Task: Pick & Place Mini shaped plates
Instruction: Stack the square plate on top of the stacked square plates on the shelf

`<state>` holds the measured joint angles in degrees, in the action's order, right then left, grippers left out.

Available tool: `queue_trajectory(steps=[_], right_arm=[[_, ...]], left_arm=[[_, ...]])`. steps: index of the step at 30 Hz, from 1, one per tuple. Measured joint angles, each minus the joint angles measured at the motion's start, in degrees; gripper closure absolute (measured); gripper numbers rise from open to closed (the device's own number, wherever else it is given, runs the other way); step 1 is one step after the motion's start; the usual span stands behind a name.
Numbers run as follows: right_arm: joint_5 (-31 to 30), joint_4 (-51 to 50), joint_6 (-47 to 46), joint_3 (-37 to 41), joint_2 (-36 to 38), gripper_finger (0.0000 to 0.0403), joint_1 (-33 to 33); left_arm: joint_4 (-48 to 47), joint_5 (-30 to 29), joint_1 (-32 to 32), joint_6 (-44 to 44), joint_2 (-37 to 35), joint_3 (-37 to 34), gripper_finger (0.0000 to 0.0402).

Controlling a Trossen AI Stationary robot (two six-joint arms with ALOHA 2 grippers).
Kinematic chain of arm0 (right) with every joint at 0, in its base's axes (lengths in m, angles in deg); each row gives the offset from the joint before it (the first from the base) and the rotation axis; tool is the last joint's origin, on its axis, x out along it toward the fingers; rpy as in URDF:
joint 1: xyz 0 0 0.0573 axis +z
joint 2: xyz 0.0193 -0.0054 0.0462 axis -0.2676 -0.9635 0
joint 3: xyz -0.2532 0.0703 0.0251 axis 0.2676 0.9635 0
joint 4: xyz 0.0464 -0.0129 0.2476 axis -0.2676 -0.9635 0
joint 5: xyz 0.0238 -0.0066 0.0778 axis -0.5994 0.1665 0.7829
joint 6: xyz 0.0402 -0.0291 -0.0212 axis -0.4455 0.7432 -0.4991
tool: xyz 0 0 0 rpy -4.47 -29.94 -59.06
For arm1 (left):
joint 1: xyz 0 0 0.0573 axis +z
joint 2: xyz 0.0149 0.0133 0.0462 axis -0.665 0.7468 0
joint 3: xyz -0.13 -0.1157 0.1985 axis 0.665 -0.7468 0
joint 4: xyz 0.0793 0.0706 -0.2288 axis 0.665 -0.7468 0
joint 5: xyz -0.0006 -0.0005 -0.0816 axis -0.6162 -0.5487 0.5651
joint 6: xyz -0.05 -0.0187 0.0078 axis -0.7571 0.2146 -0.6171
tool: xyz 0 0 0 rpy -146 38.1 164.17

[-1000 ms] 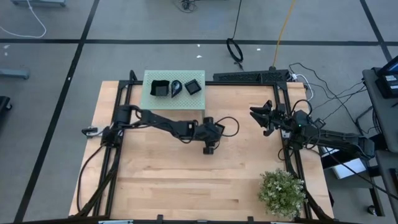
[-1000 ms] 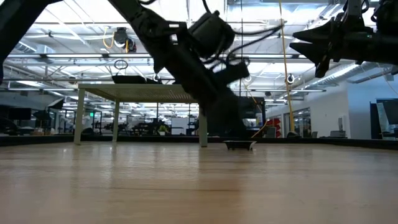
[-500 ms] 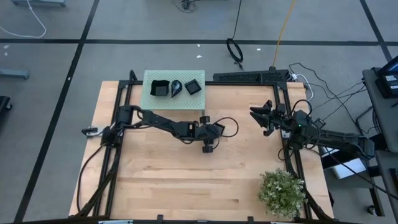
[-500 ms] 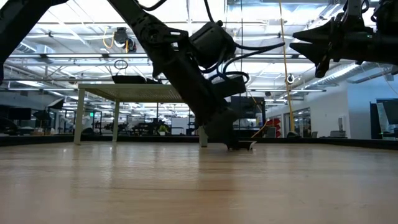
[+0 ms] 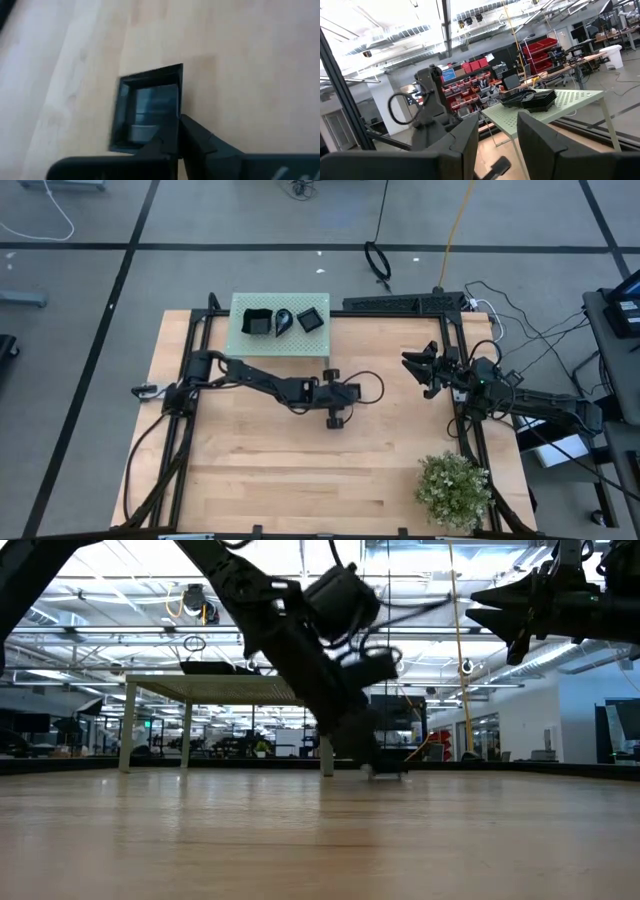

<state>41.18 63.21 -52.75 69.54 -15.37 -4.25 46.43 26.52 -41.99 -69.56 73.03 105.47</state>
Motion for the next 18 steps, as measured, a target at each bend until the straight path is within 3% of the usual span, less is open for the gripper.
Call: queue_trajectory(steps=[11, 18], right_arm=[[0.02, 0.09, 0.01, 0.00, 0.04, 0.0277, 0.00], [0.02, 0.09, 0.01, 0.02, 0.02, 0.0277, 0.00]], left_arm=[[3.33, -0.28, -1.74, 5.14, -7.69, 0.15, 0.0397], [7.66, -7.16, -0.63, 6.40, -14.79, 0.17, 0.0396]])
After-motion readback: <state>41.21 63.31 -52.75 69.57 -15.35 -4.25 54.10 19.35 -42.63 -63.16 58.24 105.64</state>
